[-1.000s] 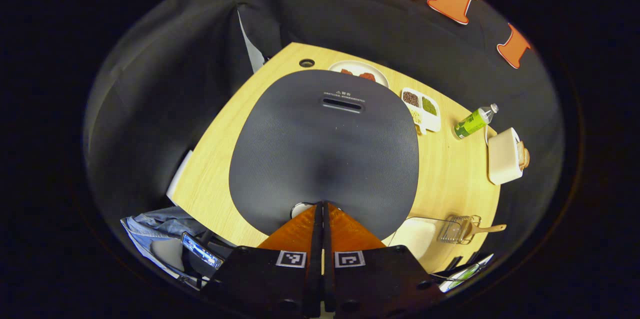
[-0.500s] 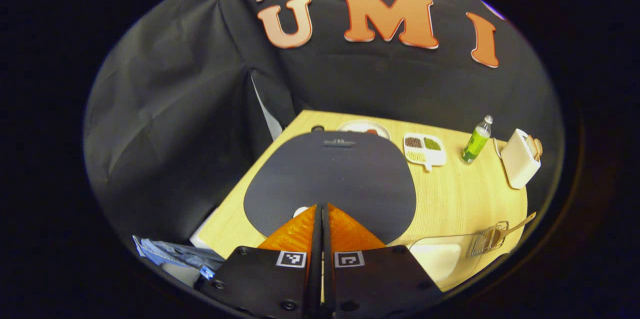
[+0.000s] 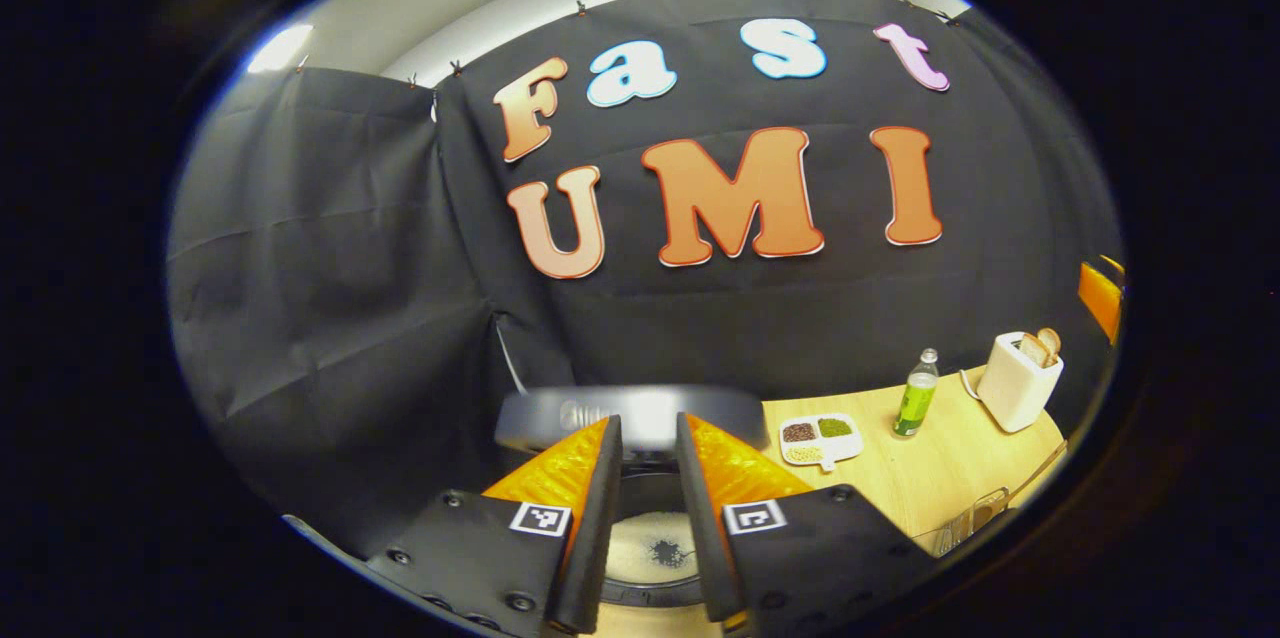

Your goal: Close the left gripper, press the button to open the rice cooker; take a wooden spoon from the chopstick holder with the right hand, scoop a spoonful of rice and pour it into the rice cooker, then put the wooden spoon back into the chopstick holder.

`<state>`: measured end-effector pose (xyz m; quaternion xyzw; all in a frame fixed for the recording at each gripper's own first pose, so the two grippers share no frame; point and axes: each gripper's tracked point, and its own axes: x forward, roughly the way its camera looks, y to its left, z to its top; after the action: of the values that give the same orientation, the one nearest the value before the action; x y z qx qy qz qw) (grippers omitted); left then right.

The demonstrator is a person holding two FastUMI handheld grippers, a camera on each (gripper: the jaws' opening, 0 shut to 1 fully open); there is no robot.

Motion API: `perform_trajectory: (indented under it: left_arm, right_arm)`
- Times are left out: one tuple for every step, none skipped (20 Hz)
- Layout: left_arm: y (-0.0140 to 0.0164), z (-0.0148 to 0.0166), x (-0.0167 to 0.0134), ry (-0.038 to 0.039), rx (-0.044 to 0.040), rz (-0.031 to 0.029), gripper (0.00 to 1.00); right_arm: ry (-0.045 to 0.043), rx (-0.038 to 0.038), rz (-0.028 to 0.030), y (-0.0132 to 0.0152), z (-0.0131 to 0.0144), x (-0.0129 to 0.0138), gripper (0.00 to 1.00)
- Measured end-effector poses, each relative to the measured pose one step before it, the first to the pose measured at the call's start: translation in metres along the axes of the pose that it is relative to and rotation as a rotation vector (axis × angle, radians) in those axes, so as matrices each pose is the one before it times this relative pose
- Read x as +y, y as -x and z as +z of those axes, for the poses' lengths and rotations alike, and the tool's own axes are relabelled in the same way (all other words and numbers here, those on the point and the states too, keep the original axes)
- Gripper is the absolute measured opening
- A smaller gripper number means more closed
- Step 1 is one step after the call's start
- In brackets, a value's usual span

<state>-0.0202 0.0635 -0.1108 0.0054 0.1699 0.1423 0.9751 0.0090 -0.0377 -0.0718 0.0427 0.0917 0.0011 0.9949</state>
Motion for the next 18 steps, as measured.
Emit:
perform_trajectory:
  left_arm:
    - [0.0037,0.0021,-0.00742,0.00116,-0.00829,-0.01457,0.61]
    - [0.00428,-0.00023,-0.00359,-0.00149,-0.01203,-0.00802,0.41]
    - [0.00158,0.00246,-0.00233,-0.00318,-0.01499,-0.00444,0.51]
    - [0.00098,0.00421,-0.00404,-0.00119,-0.01792,-0.01053,0.61]
    - [0.00058,0.00269,-0.00509,-0.00198,-0.01367,-0.00939,0.72]
    - [0.00144,0.00299,-0.00317,-0.00232,-0.01399,-0.00505,0.82]
    - [0.00084,0.00066,-0.0032,-0.00472,-0.00786,-0.00689,0.87]
    - [0.00004,0.00199,-0.00451,-0.00119,-0.00425,-0.00879,0.92]
    - [0.00182,0.00059,-0.00618,0.00338,0.00002,-0.013,0.85]
    - [0.00023,0.00188,-0.00602,0.00455,-0.00298,-0.01425,0.78]
    - [0.00213,0.00164,-0.00395,-0.00059,-0.00708,-0.00876,0.78]
    - [0.00199,0.00244,-0.00199,-0.00488,-0.00756,-0.00093,0.81]
    - [0.0012,-0.00004,-0.00258,-0.00481,-0.00489,0.00142,0.83]
    - [0.00029,-0.00046,-0.00384,-0.00226,0.00201,-0.00457,0.85]
    - [0.00088,-0.00359,-0.00394,-0.0032,0.00798,-0.00139,0.87]
    - [0.0005,-0.00159,-0.00262,-0.00425,0.00796,0.00027,0.89]
    - [0.00036,-0.0012,-0.00151,-0.00343,0.00488,0.00453,0.95]
    - [0.00094,0.00021,-0.00105,-0.00433,0.00223,0.00542,1.0]
  right_arm:
    - [0.0054,0.02155,0.00338,-0.00069,-0.00763,-0.00169,0.94]
    - [0.00856,0.02238,-0.00267,0.0,-0.00679,-0.00292,0.94]
    - [0.009,0.01321,-0.00234,0.00088,-0.00466,-0.00335,0.94]
    - [0.00984,0.00887,-0.00448,0.00112,-0.00299,-0.00309,0.94]
    - [0.01025,0.00547,-0.00033,0.00145,-0.00398,-0.0023,0.94]
    - [0.01128,0.00598,-0.00323,0.00057,-0.00334,-0.00313,0.94]
    - [0.01026,0.01037,-0.00239,-0.00045,-0.00489,-0.0033,0.94]
    - [0.00814,0.0152,-0.00333,-0.0011,-0.00598,-0.00189,0.94]
    - [0.00476,0.02052,-0.00306,-0.00138,-0.00766,-0.00324,0.94]
    - [0.00062,0.02828,-0.00373,-0.00066,-0.00942,-0.00306,0.94]
    - [-0.00073,0.02135,-0.00593,-0.00012,-0.00742,-0.00458,0.94]
    - [0.00151,0.01758,-0.00716,-0.00021,-0.00668,-0.0048,0.94]
    - [0.00531,0.01876,-0.00362,-0.00102,-0.00748,-0.00321,0.94]
    - [0.00944,0.01926,-0.00526,-0.00095,-0.00834,-0.00496,0.94]
    - [0.00734,0.02152,-0.00137,-0.00273,-0.00818,-0.00286,0.95]
    - [0.00204,0.02347,-0.00119,-0.00357,-0.00853,-0.00213,0.94]
    - [-0.00662,0.02684,-0.00055,-0.00208,-0.00843,-0.00351,0.95]
    - [-0.00105,0.0335,0.00262,-0.00181,-0.01112,-0.00493,0.95]
